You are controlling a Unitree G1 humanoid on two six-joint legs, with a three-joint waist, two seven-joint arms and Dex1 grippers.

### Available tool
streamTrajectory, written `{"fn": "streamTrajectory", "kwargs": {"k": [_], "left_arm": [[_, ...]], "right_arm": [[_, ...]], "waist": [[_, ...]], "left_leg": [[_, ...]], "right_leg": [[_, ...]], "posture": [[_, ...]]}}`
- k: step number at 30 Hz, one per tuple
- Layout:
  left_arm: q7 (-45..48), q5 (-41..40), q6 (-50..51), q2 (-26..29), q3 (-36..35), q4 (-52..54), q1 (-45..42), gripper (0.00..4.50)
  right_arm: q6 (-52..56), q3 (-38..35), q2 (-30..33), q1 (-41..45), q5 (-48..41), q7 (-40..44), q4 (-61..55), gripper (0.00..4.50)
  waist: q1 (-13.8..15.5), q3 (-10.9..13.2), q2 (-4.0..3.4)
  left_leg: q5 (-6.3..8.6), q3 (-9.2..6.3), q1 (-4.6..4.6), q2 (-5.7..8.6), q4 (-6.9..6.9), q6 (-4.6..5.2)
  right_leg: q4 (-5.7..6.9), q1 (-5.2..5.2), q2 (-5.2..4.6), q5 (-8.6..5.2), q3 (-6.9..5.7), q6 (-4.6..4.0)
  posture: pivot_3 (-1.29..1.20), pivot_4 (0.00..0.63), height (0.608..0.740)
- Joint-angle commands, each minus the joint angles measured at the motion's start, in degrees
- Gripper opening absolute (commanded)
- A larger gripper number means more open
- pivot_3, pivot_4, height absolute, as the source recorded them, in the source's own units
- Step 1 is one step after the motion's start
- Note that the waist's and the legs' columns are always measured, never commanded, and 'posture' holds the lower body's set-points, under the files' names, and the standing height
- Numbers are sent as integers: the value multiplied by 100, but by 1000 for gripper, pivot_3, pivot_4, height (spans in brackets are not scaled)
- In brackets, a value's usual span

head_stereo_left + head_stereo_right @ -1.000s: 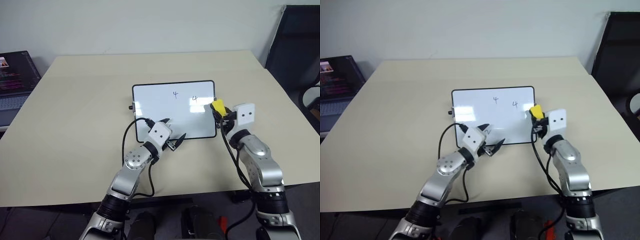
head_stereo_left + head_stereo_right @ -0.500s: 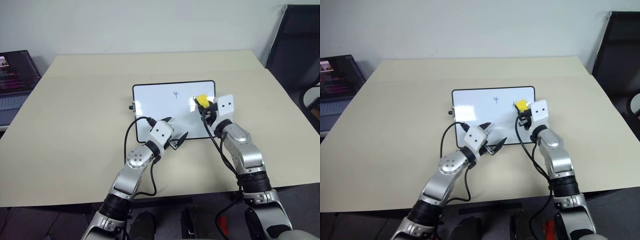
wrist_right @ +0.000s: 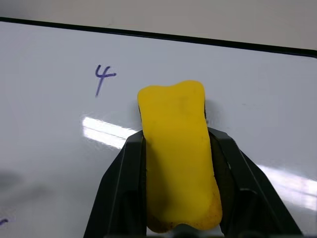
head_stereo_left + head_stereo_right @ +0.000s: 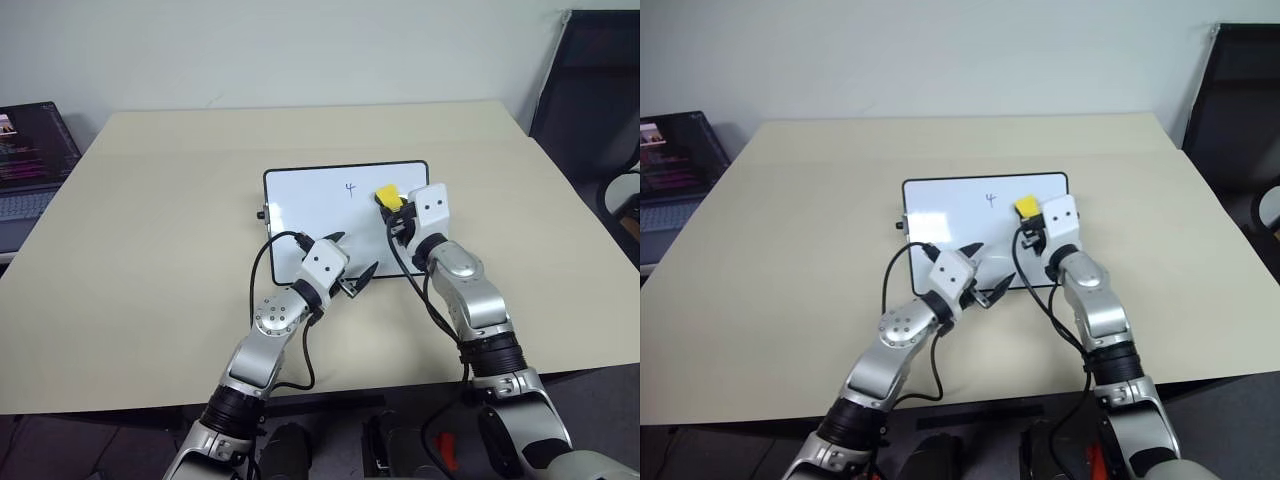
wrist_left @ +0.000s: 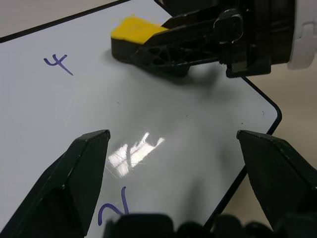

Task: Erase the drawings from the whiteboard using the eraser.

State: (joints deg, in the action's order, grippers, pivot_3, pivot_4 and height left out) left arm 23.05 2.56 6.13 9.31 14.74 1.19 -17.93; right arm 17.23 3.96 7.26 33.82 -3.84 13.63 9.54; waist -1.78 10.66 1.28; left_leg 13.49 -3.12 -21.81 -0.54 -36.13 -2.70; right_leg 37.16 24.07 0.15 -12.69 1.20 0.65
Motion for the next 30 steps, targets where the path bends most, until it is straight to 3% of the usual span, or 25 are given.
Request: {"fn": "streamTrajectory", "kwargs": {"k": [1, 8, 16, 30], "left_arm": [[-61, 18, -101, -16, -69, 87, -73, 4500], [-129, 11, -26, 11, -111, 238, 59, 4500], [-126, -7, -16, -1, -98, 201, 14, 4500], [-102, -20, -38, 8, -121, 138, -37, 4500]], "right_arm": [[128, 54, 28, 123, 77, 33, -74, 1302], [1038, 163, 514, -442, 282, 134, -695, 1302], [1248, 91, 924, -1082, 282, 284, -1380, 1302], [484, 267, 374, 285, 418, 164, 54, 1302]], "waist": [[1, 0, 0], [11, -11, -1], [5, -12, 1], [-44, -12, 0]], "left_leg": [[0, 0, 0, 0, 0, 0], [0, -2, 5, 0, -1, 0], [0, -2, 6, 2, -14, 0], [-2, 3, 34, 1, -13, 4]], "right_leg": [[0, 0, 0, 0, 0, 0], [0, -6, 0, 0, -1, 0], [0, -13, 0, 3, -1, 6], [-6, -39, 2, 6, 2, 7]], "posture": [[0, 150, 740], [0, 150, 740], [0, 150, 740], [0, 150, 740]]}}
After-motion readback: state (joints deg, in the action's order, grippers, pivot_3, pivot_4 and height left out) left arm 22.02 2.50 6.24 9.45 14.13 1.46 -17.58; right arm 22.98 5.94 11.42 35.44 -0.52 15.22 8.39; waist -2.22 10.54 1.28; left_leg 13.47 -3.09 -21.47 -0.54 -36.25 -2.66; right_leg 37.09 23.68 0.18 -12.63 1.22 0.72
